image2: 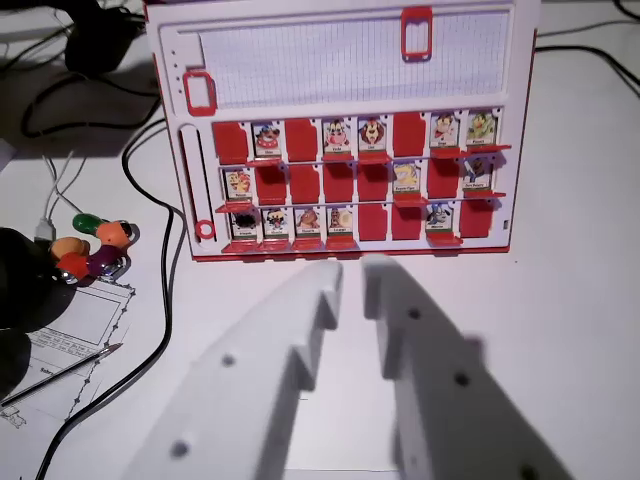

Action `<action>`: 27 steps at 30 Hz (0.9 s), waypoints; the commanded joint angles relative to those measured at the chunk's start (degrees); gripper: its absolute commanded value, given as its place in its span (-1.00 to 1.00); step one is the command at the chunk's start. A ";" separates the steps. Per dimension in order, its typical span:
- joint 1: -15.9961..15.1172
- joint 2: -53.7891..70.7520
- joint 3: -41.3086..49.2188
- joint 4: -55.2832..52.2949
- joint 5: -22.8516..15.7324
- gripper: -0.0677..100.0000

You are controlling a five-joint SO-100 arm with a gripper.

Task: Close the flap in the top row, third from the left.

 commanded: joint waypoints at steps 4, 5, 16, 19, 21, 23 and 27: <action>0.53 5.36 1.32 -1.67 -0.53 -0.95; 0.53 5.80 1.67 -1.67 -0.62 -0.95; 0.62 6.59 1.76 -1.41 0.09 -0.95; 0.62 6.33 1.58 -1.41 0.26 -0.95; 0.62 6.24 1.49 -1.41 0.44 -0.95; 0.53 6.06 1.41 -1.41 0.53 -0.95; 0.44 5.63 0.97 -1.41 0.70 -0.95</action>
